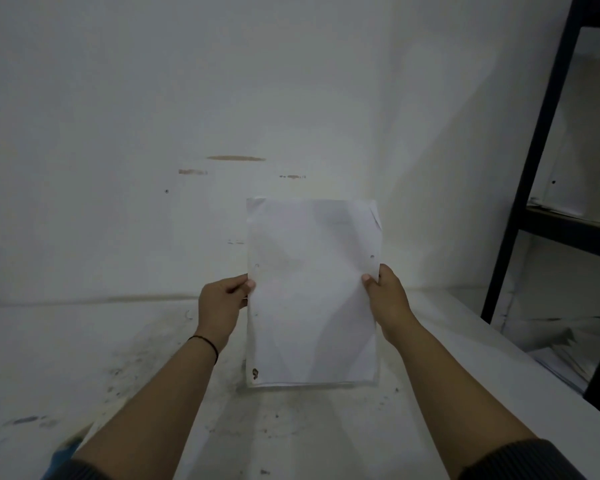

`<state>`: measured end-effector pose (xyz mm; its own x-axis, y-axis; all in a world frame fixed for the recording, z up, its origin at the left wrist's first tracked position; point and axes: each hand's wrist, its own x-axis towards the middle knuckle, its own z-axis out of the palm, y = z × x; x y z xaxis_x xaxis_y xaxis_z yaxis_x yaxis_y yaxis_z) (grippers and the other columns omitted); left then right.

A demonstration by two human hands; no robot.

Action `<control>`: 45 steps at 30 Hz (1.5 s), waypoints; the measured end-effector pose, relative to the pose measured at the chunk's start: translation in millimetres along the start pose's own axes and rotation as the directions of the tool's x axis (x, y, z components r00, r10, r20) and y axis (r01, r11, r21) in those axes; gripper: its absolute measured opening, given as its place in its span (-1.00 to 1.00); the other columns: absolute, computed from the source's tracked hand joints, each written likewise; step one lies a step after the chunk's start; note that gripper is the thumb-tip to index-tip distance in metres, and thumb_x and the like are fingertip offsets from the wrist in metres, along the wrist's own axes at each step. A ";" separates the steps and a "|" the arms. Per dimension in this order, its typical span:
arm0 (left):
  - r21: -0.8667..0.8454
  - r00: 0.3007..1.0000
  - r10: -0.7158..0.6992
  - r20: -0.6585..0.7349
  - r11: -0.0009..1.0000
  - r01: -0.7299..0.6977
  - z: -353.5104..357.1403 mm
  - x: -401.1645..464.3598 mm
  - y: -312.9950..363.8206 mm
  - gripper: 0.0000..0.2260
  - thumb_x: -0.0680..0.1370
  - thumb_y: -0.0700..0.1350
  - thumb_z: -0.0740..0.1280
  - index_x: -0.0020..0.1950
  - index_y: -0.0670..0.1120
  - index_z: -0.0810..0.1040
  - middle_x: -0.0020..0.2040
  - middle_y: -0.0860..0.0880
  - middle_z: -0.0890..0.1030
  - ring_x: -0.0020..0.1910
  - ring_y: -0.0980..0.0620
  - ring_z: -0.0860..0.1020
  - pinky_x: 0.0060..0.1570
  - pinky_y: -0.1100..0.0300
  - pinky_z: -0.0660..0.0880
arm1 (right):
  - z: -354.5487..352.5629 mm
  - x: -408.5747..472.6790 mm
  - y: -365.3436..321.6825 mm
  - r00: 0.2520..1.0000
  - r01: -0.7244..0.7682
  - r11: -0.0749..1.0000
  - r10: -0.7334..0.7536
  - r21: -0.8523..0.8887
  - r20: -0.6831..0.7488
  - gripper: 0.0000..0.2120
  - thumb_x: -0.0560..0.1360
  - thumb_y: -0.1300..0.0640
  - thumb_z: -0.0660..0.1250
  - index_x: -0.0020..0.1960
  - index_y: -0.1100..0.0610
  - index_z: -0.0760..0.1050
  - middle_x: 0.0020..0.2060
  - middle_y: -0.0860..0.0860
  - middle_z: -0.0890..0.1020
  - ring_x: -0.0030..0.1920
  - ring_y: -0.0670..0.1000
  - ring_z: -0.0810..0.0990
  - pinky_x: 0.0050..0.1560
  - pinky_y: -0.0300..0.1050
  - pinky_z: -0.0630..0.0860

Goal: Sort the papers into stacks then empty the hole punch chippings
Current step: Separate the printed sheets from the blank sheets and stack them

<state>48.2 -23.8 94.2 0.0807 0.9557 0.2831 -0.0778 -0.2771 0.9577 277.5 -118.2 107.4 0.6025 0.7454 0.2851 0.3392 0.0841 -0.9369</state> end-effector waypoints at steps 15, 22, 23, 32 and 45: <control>0.011 0.988 -0.072 -0.139 0.997 0.075 36.6 42.2 -38.1 -0.73 0.44 -0.21 0.43 0.13 -0.20 0.60 0.06 -0.12 0.65 -0.05 -0.02 0.61 0.12 0.08 0.52 | 2.5 55.1 31.8 0.994 -0.099 0.994 0.100 -0.035 0.041 -0.80 0.58 0.25 0.15 0.12 0.20 0.50 0.06 0.15 0.60 0.07 0.16 0.57 0.09 -0.02 0.50; 0.160 0.978 -0.122 -0.172 0.976 0.150 38.1 48.2 -73.1 -0.90 0.44 -0.20 0.43 -0.18 0.00 0.68 -0.32 0.03 0.61 -0.17 -0.07 0.60 0.09 0.01 0.55 | 23.5 79.1 77.7 0.985 -0.143 0.985 0.151 -0.101 0.084 -0.75 0.55 0.28 0.21 0.21 0.20 0.50 0.06 0.11 0.60 0.02 0.07 0.56 -0.04 -0.17 0.49; 0.191 0.977 -0.123 -0.173 0.969 0.155 38.0 49.3 -79.2 -0.90 0.44 -0.20 0.43 -0.18 -0.01 0.68 -0.34 0.05 0.60 -0.21 -0.04 0.58 0.06 0.05 0.56 | 27.8 81.8 84.7 0.984 -0.143 0.982 0.155 -0.127 0.091 -0.76 0.55 0.29 0.21 0.20 0.20 0.51 0.06 0.10 0.61 0.01 0.07 0.56 0.00 -0.15 0.48; 0.334 0.972 -0.170 -0.164 0.917 0.217 41.5 54.4 -115.2 -0.75 0.42 -0.24 0.44 0.09 -0.20 0.63 -0.08 -0.16 0.67 -0.10 -0.08 0.61 0.13 0.09 0.53 | 46.1 102.5 126.5 0.962 -0.163 0.906 0.233 -0.390 0.139 -0.79 0.53 0.29 0.22 0.10 0.27 0.57 0.06 0.20 0.63 0.05 0.17 0.56 -0.03 -0.14 0.41; 0.450 0.976 -0.211 -0.059 0.867 0.215 51.7 59.8 -133.5 -0.73 0.42 -0.24 0.45 0.11 -0.26 0.61 0.12 -0.19 0.63 0.11 -0.03 0.56 0.08 0.40 0.34 | 48.5 108.5 140.2 0.958 -0.206 0.781 0.283 -0.590 0.041 -0.62 0.50 0.27 0.33 0.29 0.31 0.43 0.27 0.22 0.50 0.26 0.18 0.48 0.22 -0.12 0.38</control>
<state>114.8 65.3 -14.1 0.0361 0.9968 0.0712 0.3966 -0.0797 0.9145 355.4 6.6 -2.9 0.6441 0.7650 -0.0002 0.5673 -0.4778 -0.6707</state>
